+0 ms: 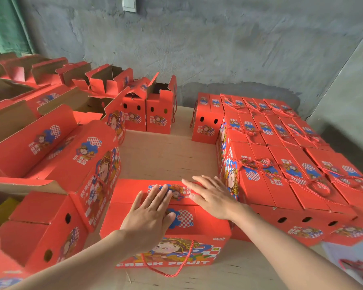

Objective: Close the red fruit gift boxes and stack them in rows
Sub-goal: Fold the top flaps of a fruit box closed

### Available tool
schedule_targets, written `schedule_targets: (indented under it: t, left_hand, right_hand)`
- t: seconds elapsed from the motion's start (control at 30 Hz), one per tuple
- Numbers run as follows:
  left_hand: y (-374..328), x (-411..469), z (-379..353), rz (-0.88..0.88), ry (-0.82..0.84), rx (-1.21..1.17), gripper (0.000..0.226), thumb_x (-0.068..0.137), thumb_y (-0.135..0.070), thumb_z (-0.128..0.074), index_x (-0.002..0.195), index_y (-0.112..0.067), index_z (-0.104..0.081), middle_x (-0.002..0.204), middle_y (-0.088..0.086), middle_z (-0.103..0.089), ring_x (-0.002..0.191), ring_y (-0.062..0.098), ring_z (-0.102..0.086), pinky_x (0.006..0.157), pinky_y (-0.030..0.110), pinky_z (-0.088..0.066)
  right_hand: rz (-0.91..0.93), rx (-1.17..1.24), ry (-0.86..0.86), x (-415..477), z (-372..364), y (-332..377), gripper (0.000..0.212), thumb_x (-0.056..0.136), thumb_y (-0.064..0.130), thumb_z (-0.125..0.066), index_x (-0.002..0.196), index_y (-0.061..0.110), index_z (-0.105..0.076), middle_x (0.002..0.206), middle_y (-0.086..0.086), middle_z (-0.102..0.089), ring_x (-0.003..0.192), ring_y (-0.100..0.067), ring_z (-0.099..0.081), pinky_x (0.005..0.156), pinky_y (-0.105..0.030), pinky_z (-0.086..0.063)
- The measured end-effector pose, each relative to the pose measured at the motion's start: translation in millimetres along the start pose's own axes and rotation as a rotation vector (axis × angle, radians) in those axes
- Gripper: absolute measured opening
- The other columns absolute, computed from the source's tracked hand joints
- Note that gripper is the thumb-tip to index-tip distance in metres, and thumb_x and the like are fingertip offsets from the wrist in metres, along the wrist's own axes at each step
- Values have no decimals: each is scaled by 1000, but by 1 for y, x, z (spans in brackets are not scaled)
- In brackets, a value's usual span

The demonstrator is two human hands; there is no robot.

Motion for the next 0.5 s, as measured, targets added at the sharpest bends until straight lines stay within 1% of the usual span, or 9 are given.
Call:
schedule_targets:
  t: [0.07, 0.13, 0.17, 0.23, 0.3, 0.37, 0.4, 0.43, 0.5]
  left_hand:
    - [3, 1, 1, -27, -24, -17, 60, 96, -52, -3, 149, -26, 12, 146, -19, 29, 135, 8, 33, 111, 33, 20]
    - [8, 3, 5, -83, -42, -14, 58, 98, -50, -7, 150, -28, 4, 147, -21, 23, 138, 6, 27, 112, 31, 17]
    - [12, 7, 7, -115, -46, -13, 55, 99, -47, -10, 150, -31, 0, 148, -22, 19, 140, 5, 23, 113, 31, 16]
    - [23, 17, 15, -169, -47, -12, 50, 101, -42, -16, 149, -37, -6, 147, -26, 12, 143, 2, 14, 114, 28, 16]
    - [33, 28, 21, -186, -49, 20, 46, 102, -41, -18, 147, -45, -10, 149, -27, 6, 144, 3, 8, 114, 31, 16]
    - [44, 39, 26, -143, -74, 83, 44, 101, -43, -19, 144, -52, -15, 155, -20, -7, 145, 8, -2, 117, 38, 6]
    - [49, 46, 29, -100, -87, 121, 43, 101, -44, -19, 142, -54, -17, 155, -14, -15, 143, 11, -9, 116, 42, -1]
    - [52, 53, 33, -57, -92, 160, 43, 100, -45, -19, 142, -55, -16, 152, -9, -20, 139, 15, -16, 113, 44, -8]
    - [50, 69, 33, 7, -53, 197, 44, 100, -46, -21, 142, -55, -14, 146, -5, -23, 135, 18, -24, 110, 45, -19]
  right_hand:
    - [8, 75, -50, -1, 5, -2, 48, 98, 50, -32, 143, 54, -14, 154, 7, -23, 141, -14, -18, 114, -37, -6]
    - [7, 207, -20, -3, 7, -4, 50, 95, 46, -44, 140, 56, -24, 152, 8, -26, 139, -15, -20, 112, -32, -11]
    - [3, 265, 16, -5, 7, -5, 50, 93, 44, -48, 137, 57, -28, 152, 9, -26, 139, -16, -20, 112, -33, -13]
    - [-19, 290, 63, -11, 9, -6, 50, 92, 45, -50, 135, 60, -31, 151, 6, -26, 139, -18, -20, 113, -35, -16]
    - [-77, 225, 42, -15, 11, -6, 49, 91, 52, -47, 135, 61, -29, 145, -1, -35, 137, -21, -26, 111, -34, -21]
    - [-165, 170, 0, -19, 12, -3, 50, 89, 59, -43, 136, 61, -26, 134, -8, -43, 132, -25, -33, 107, -33, -26]
    - [-214, 182, -6, -21, 10, 1, 51, 89, 61, -42, 137, 59, -25, 132, -11, -43, 132, -28, -33, 107, -35, -27]
    - [-260, 211, -6, -23, 8, 5, 52, 89, 61, -42, 138, 57, -24, 133, -15, -42, 133, -31, -33, 108, -37, -26]
    - [-321, 194, -18, -28, 5, 14, 54, 91, 61, -39, 141, 49, -24, 136, -24, -39, 133, -38, -31, 109, -43, -24]
Point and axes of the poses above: each hand's wrist, its own x-axis towards the middle knuckle, its own z-axis out of the back of the hand, y = z × x, the point moved 7 cm from there along x, towards the middle knuckle
